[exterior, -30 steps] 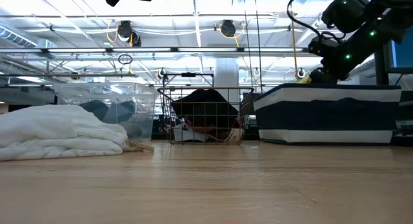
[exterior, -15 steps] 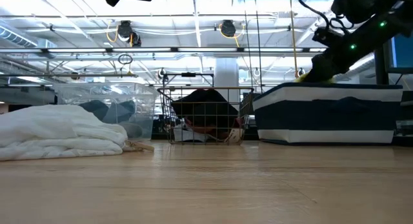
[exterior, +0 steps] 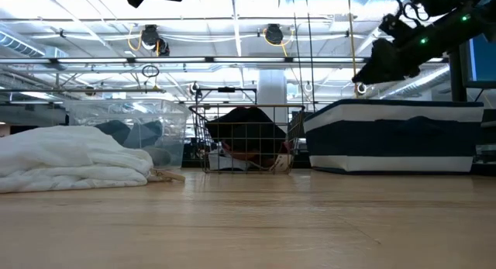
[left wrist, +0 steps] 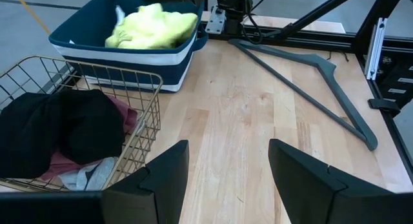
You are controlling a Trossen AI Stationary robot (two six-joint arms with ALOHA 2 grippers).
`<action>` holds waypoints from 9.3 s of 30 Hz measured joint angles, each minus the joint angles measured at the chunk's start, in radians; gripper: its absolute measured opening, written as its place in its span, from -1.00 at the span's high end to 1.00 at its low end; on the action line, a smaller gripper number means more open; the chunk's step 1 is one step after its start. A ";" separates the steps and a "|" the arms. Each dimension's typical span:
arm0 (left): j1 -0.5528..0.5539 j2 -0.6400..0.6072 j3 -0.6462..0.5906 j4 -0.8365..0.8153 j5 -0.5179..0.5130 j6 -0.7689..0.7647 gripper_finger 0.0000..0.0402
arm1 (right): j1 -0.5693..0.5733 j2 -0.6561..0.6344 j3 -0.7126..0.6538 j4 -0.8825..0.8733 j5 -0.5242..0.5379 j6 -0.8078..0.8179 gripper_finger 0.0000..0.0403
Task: Pick & Place Cloths
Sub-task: Put the white dress into the laundry organizer
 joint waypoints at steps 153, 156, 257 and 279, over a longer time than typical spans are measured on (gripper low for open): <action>-0.448 0.457 -0.175 -0.236 -0.112 -0.468 0.95 | 0.060 0.046 -0.001 0.386 -0.582 0.128 1.00; -0.447 0.424 -0.122 -0.232 -0.136 -0.432 0.95 | 0.068 0.046 -0.001 0.428 -0.696 0.130 1.00; -0.212 0.365 0.159 0.560 -0.098 0.827 0.95 | 0.646 0.803 0.524 0.580 -0.806 0.313 -0.72; -0.106 0.450 0.158 0.764 -0.008 0.933 0.95 | 0.648 0.870 0.527 0.555 -0.632 0.263 -0.66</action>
